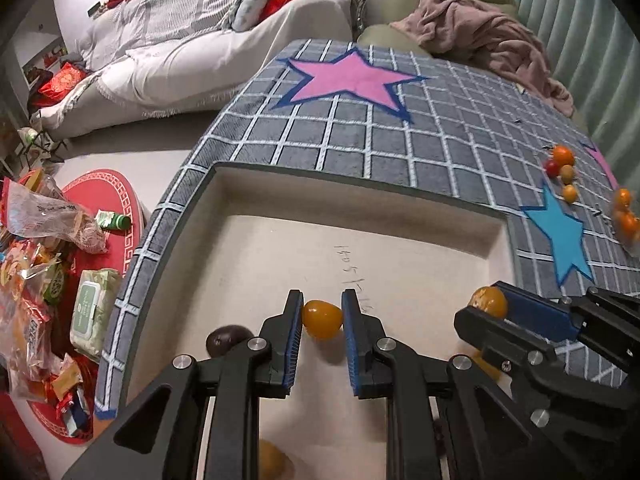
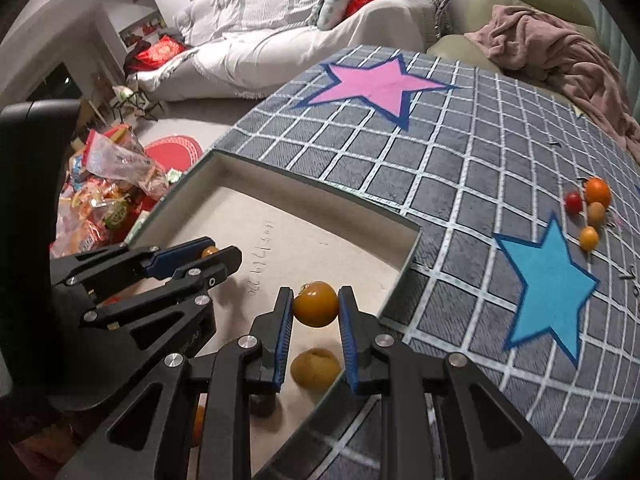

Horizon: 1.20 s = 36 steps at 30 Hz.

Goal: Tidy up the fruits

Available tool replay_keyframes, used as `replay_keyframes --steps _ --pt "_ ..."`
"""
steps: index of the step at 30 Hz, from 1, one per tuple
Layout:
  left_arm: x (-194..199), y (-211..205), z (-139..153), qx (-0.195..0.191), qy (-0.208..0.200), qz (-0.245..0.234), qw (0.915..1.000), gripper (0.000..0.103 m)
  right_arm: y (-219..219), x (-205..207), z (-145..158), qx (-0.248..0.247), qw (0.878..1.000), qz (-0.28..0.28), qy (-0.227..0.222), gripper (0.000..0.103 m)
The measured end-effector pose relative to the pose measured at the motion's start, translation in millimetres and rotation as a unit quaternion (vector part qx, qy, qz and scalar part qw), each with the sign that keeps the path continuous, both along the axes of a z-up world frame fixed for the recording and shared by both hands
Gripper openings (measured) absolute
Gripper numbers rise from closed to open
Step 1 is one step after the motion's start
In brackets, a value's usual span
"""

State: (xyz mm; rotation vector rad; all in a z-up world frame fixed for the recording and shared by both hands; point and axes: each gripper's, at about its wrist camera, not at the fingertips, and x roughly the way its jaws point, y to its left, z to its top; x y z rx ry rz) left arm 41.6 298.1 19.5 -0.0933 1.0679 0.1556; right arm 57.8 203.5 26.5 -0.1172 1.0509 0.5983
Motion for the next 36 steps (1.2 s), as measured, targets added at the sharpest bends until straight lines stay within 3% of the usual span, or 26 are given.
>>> replay_keyframes --steps 7,10,12,15,17,18,19,21,26,28,36 --pt "2 3 -3 0.003 0.002 -0.001 1.0 0.022 2 4 -5 0.003 1.0 0.012 0.004 0.027" --pt "0 8 -1 -0.001 0.003 0.007 1.0 0.022 -1 1 0 0.01 1.0 0.009 -0.005 0.041" --pt "-2 13 0 -0.006 0.002 0.015 0.9999 0.022 -5 -1 6 0.017 1.0 0.005 -0.009 0.058" --pt "-8 19 5 -0.003 0.001 0.026 0.9997 0.022 -10 -7 15 0.024 1.0 0.002 -0.017 0.072" --pt "-15 21 11 0.007 -0.008 0.032 0.9994 0.051 -12 -11 20 0.021 1.0 -0.007 -0.02 0.084" --pt "-20 22 15 0.015 -0.018 0.039 0.999 0.088 -16 -15 23 0.025 0.999 -0.009 -0.019 0.085" --pt "-26 24 19 0.029 -0.032 0.056 0.9975 0.098 -19 -17 26 0.024 0.999 -0.013 -0.021 0.087" --pt "-37 27 27 0.025 -0.051 0.061 0.9965 0.1 -24 -22 30 0.029 0.999 -0.015 -0.016 0.093" --pt "-53 25 32 0.014 -0.037 0.051 0.9979 0.101 -33 -34 38 0.021 0.999 -0.024 -0.007 0.094" --pt "-61 22 33 0.015 -0.033 0.047 0.9983 0.102 -36 -40 41 0.017 1.0 -0.025 -0.006 0.103" --pt "-92 4 32 0.02 -0.012 0.026 0.9994 0.102 -35 -65 54 0.005 1.0 -0.019 0.005 0.103"
